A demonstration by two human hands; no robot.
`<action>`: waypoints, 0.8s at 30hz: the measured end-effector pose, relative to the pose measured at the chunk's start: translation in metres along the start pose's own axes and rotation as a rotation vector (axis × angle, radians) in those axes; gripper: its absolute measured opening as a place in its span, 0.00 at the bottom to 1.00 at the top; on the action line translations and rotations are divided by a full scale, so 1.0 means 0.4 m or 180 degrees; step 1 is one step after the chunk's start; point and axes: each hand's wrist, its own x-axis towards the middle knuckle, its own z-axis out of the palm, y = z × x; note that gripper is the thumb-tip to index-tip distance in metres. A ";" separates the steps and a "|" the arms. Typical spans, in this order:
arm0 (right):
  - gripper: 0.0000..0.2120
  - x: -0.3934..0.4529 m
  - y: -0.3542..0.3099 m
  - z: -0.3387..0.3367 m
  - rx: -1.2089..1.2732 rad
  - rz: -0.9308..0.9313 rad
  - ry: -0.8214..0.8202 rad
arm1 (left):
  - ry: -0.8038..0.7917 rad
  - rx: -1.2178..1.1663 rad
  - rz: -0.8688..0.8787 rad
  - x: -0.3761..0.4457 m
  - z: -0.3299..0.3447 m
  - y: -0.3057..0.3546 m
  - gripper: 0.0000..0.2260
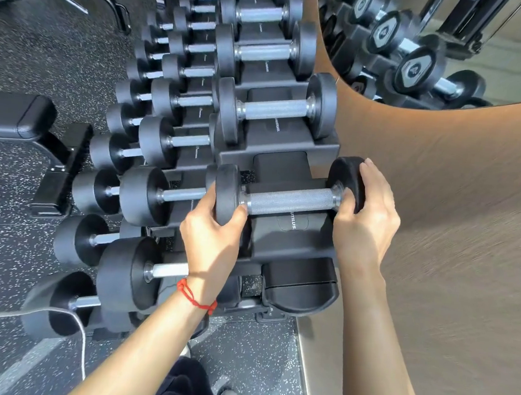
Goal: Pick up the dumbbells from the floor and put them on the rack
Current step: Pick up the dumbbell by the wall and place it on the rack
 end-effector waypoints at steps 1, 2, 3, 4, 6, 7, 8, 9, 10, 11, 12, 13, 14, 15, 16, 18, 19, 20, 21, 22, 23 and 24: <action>0.19 0.001 0.000 -0.001 0.0001 0.0005 -0.0011 | 0.0006 0.0018 -0.0005 0.001 0.001 0.000 0.21; 0.19 0.002 0.000 -0.001 -0.0001 0.0002 -0.0022 | -0.0003 0.0064 -0.0002 0.001 0.002 0.000 0.21; 0.19 0.003 0.001 -0.002 -0.0007 -0.0009 -0.0024 | -0.0028 0.0109 0.0004 0.000 0.002 0.000 0.20; 0.18 0.004 0.002 -0.004 -0.0016 -0.0024 -0.0013 | -0.0060 0.0132 0.0014 -0.001 0.004 0.001 0.19; 0.18 0.009 0.006 -0.010 -0.0040 -0.0054 0.0037 | -0.0119 0.0133 0.0049 -0.007 0.007 0.004 0.15; 0.18 0.011 0.007 -0.013 -0.0053 -0.0074 0.0056 | -0.0144 0.0125 0.0069 -0.010 0.009 0.005 0.12; 0.18 0.012 0.008 -0.015 -0.0067 -0.0095 0.0062 | -0.0161 0.0117 0.0082 -0.012 0.011 0.006 0.08; 0.18 0.012 0.008 -0.017 -0.0078 -0.0107 0.0060 | -0.0165 0.0114 0.0085 -0.013 0.013 0.006 0.06; 0.18 0.012 0.008 -0.017 -0.0084 -0.0113 0.0062 | -0.0164 0.0114 0.0088 -0.013 0.014 0.005 0.05; 0.18 0.012 0.008 -0.017 -0.0084 -0.0123 0.0072 | -0.0164 0.0109 0.0090 -0.012 0.014 0.003 0.06; 0.18 0.012 0.007 -0.017 -0.0086 -0.0134 0.0086 | -0.0171 0.0100 0.0091 -0.011 0.013 0.002 0.07; 0.18 0.011 0.006 -0.017 -0.0092 -0.0145 0.0099 | -0.0183 0.0094 0.0092 -0.010 0.012 0.000 0.08; 0.18 0.009 0.005 -0.017 -0.0105 -0.0162 0.0104 | -0.0194 0.0088 0.0094 -0.009 0.010 -0.001 0.09; 0.18 0.008 0.005 -0.018 -0.0120 -0.0181 0.0102 | -0.0198 0.0085 0.0101 -0.009 0.008 -0.002 0.11; 0.18 0.006 0.006 -0.019 -0.0135 -0.0198 0.0094 | -0.0195 0.0090 0.0113 -0.010 0.007 -0.003 0.12; 0.18 0.005 0.007 -0.021 -0.0147 -0.0222 0.0082 | -0.0185 0.0102 0.0137 -0.013 0.006 -0.002 0.14; 0.18 0.005 0.007 -0.022 -0.0142 -0.0217 0.0082 | -0.0188 0.0093 0.0147 -0.015 0.006 0.000 0.14; 0.18 0.005 0.006 -0.023 -0.0133 -0.0201 0.0083 | -0.0197 0.0075 0.0157 -0.016 0.005 0.001 0.14; 0.18 0.005 0.005 -0.024 -0.0124 -0.0184 0.0082 | -0.0207 0.0055 0.0167 -0.018 0.004 0.002 0.14; 0.18 0.004 0.004 -0.025 -0.0116 -0.0178 0.0080 | -0.0216 0.0039 0.0178 -0.019 0.004 0.003 0.15; 0.18 0.003 0.004 -0.026 -0.0112 -0.0185 0.0076 | -0.0226 0.0026 0.0184 -0.020 0.004 0.002 0.16; 0.18 0.002 0.003 -0.027 -0.0106 -0.0193 0.0072 | -0.0235 0.0019 0.0187 -0.021 0.005 0.000 0.16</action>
